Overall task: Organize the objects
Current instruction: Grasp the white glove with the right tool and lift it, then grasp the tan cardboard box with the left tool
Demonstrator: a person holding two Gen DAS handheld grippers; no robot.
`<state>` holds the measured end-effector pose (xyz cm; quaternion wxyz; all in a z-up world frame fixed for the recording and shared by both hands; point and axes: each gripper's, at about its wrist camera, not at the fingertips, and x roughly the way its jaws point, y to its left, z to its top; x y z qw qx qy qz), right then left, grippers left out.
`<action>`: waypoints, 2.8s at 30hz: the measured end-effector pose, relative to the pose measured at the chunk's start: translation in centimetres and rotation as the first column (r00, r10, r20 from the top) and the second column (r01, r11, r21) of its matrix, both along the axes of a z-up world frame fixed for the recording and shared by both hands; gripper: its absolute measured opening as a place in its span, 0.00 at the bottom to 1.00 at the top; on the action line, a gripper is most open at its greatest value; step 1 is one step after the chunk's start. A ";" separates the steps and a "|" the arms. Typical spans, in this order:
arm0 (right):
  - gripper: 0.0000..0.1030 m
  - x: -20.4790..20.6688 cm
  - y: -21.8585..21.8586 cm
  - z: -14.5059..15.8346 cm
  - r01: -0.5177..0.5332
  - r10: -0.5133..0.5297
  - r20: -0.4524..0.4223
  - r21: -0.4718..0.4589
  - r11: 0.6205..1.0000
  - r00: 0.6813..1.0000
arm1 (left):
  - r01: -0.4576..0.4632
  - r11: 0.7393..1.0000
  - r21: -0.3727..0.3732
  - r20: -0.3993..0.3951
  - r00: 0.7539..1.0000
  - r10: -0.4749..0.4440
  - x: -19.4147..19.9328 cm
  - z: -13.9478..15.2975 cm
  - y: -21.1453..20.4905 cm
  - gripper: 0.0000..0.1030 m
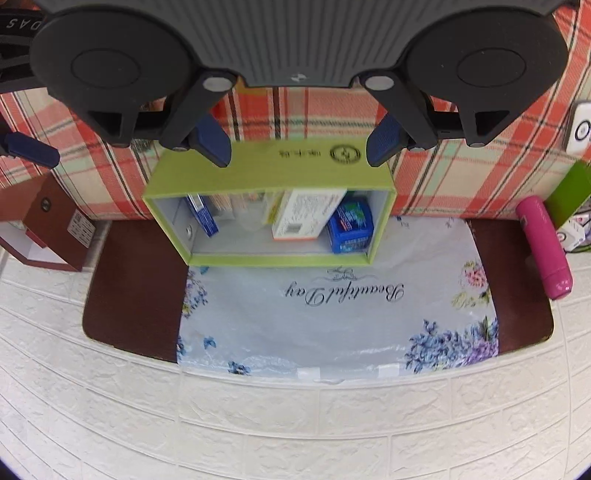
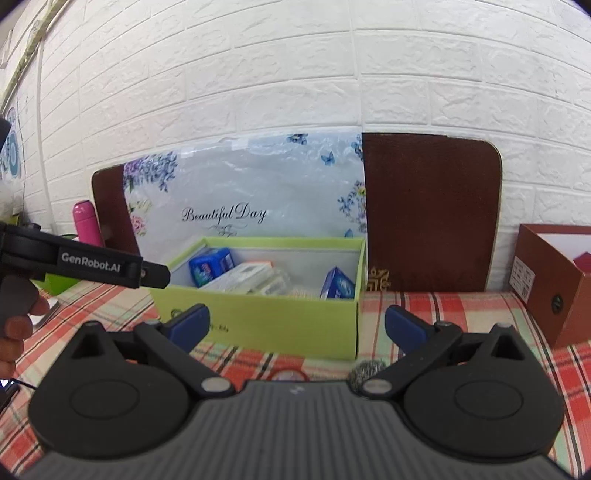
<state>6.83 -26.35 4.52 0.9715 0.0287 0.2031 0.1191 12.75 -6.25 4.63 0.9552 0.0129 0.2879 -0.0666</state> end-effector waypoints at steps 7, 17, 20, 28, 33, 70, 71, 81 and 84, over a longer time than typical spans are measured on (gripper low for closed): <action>1.00 -3.6 -0.1 -3.6 -0.006 0.007 -0.083 0.004 1.000 0.997 | 0.025 0.997 -0.075 -0.068 0.997 -0.030 -4.4 -3.2 2.2 0.81; 1.00 -6.1 5.8 -7.3 -0.222 0.221 -0.146 0.007 0.975 0.964 | -0.045 0.997 -0.070 -0.174 0.984 0.032 -7.4 -7.7 7.4 0.81; 0.92 -5.8 8.6 -7.9 -0.296 0.288 -0.157 -0.028 0.955 0.945 | -0.081 0.994 -0.079 -0.168 0.983 0.067 -7.6 -7.4 9.0 0.81; 0.22 -5.4 10.7 -8.6 -0.328 0.315 -0.178 -0.048 0.943 0.932 | -0.059 0.994 -0.096 -0.167 0.985 0.042 -7.1 -7.3 8.8 0.81; 0.09 -6.3 6.2 -5.7 -0.257 0.257 -0.099 0.012 0.966 0.961 | -0.001 0.994 -0.107 -0.156 0.988 -0.016 -6.3 -7.0 7.2 0.81; 0.42 -7.2 -4.9 -8.5 0.071 -0.074 -0.206 -0.022 0.997 0.976 | 0.192 0.978 -0.081 -0.266 0.941 -0.207 4.4 -11.0 -4.4 0.47; 0.42 -7.1 -4.8 -8.5 0.068 -0.070 -0.206 -0.020 0.998 0.976 | 0.190 0.978 -0.084 -0.259 0.944 -0.206 4.5 -11.1 -4.3 0.47; 0.12 -7.1 -5.3 -7.4 0.002 0.029 -0.232 0.131 0.991 0.972 | 0.205 0.968 -0.144 -0.244 0.941 -0.236 3.4 -10.3 -3.0 0.32; 0.10 -7.1 -5.0 -6.1 -0.024 0.056 -0.198 0.160 0.987 0.979 | 0.218 0.962 -0.163 -0.213 0.945 -0.250 2.5 -9.1 -2.5 0.32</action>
